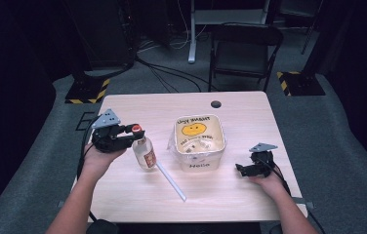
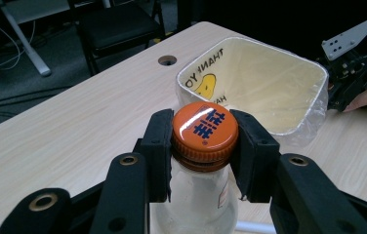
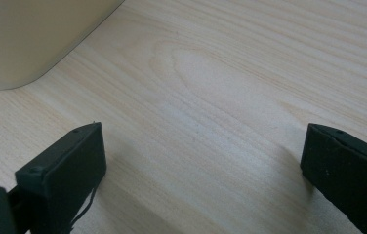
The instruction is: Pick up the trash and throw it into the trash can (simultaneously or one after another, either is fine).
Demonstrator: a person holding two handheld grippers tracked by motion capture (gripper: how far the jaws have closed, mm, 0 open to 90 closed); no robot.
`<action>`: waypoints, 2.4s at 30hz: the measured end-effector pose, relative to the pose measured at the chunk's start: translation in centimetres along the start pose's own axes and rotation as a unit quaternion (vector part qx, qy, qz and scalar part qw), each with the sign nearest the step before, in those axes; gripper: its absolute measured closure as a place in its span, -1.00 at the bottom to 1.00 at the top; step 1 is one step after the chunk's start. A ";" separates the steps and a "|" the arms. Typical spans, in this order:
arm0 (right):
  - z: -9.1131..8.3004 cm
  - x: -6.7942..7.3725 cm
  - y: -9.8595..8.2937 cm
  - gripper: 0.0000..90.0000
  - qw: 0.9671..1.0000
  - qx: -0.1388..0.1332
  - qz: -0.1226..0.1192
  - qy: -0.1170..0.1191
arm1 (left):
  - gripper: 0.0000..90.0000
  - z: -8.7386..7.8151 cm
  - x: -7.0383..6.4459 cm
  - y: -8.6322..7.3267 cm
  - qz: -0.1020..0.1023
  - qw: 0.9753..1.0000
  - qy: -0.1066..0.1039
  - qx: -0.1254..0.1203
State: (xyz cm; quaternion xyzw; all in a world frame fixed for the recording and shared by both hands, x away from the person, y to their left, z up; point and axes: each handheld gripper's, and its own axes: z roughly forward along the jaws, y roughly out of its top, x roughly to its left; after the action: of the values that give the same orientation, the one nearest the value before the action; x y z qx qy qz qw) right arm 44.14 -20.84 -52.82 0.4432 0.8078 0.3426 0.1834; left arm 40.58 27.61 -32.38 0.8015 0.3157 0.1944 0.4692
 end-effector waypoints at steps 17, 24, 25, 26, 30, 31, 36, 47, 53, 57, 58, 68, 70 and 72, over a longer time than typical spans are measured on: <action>0.0 0.0 0.0 -0.96 1.000 0.000 0.000 0.000 | 0.39 -0.9 0.2 3.1 0.007 1.000 0.002 0.001; 0.0 0.0 0.0 -0.96 1.000 0.000 -0.001 0.000 | 0.39 -1.4 0.2 4.9 0.011 1.000 0.004 -0.003; 0.0 0.0 0.0 -0.96 1.000 0.000 0.000 0.000 | 0.39 -1.4 0.2 5.1 0.010 1.000 0.004 -0.004; 0.0 0.0 0.0 -0.96 1.000 0.000 0.000 0.000 | 0.39 -1.5 0.2 5.4 0.011 1.000 0.004 -0.004; 0.0 0.0 0.0 -0.96 1.000 0.000 0.000 0.000 | 0.39 -1.7 0.2 6.2 0.011 1.000 0.003 -0.009; 0.0 0.0 0.0 -0.96 1.000 0.000 0.000 0.000 | 0.39 -1.7 0.2 6.4 0.011 1.000 0.002 -0.010; 0.0 0.0 0.0 -0.96 1.000 0.000 0.000 0.000 | 0.39 -1.8 0.2 7.6 0.012 1.000 0.000 -0.014; 0.0 0.0 0.0 -0.96 1.000 0.000 -0.001 0.000 | 0.39 -1.7 -0.2 10.0 0.028 0.999 -0.002 -0.016; 0.0 0.0 0.0 -0.95 1.000 0.000 -0.001 0.000 | 0.40 -1.3 -0.6 11.1 0.038 0.999 -0.008 -0.016; 0.0 0.0 0.0 -0.95 1.000 0.000 -0.001 0.000 | 0.39 -0.8 -0.9 11.6 0.037 0.999 -0.015 -0.019; 0.0 0.0 0.0 -0.95 1.000 0.000 -0.001 0.000 | 0.39 -0.7 -1.0 11.8 0.039 0.999 -0.016 -0.020; 0.0 0.0 0.0 -0.94 1.000 -0.001 -0.001 0.002 | 0.40 0.5 -1.4 13.1 0.040 0.999 -0.023 -0.026; 0.0 0.0 0.0 -0.94 1.000 -0.001 -0.001 0.002 | 0.40 0.8 -1.5 13.4 0.040 0.999 -0.023 -0.026; 0.0 0.0 0.0 -0.94 1.000 -0.001 -0.002 0.002 | 0.40 1.0 -1.5 13.6 0.041 0.999 -0.023 -0.027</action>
State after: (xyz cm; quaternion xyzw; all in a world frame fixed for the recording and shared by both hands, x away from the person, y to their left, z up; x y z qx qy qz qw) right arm 44.15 -20.81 -52.81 0.4410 0.8087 0.3439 0.1824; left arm 44.51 21.02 -21.04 0.8053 0.2665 0.2031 0.4892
